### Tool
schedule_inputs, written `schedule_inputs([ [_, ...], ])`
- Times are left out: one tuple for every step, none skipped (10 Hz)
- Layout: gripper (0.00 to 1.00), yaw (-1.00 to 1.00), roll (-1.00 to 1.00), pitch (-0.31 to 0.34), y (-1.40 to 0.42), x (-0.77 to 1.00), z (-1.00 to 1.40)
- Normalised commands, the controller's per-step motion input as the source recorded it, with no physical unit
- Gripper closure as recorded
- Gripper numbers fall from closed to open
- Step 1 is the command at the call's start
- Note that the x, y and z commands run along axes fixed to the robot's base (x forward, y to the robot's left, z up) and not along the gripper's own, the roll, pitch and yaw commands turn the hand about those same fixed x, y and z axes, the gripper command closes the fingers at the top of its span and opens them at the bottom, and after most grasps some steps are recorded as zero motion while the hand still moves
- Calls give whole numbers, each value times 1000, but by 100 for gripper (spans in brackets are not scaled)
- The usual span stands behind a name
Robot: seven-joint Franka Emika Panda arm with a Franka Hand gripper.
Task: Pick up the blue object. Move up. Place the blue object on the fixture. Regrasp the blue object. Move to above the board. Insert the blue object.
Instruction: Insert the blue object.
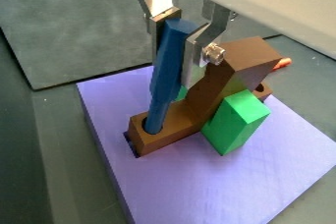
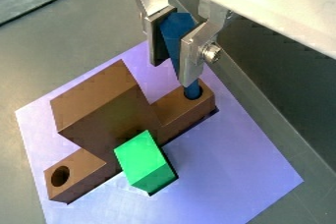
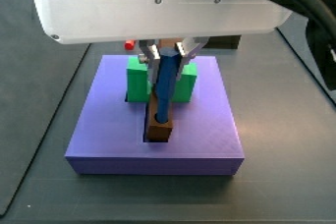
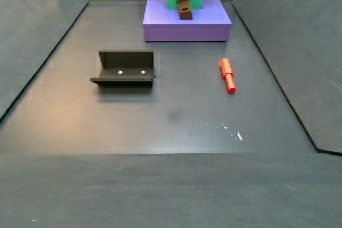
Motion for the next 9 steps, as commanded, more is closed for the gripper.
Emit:
schedule_inputs([
  [100,0,0,14,0,0,66],
  [100,0,0,9,0,0,71],
  [100,0,0,24,0,0,126],
  [100,0,0,17,0,0,109],
  [100,0,0,23,0,0,143],
  [100,0,0,46,0,0,226],
  [100,0,0,17,0,0,134],
  [100,0,0,16,0,0,109],
  [100,0,0,0,0,0,17],
])
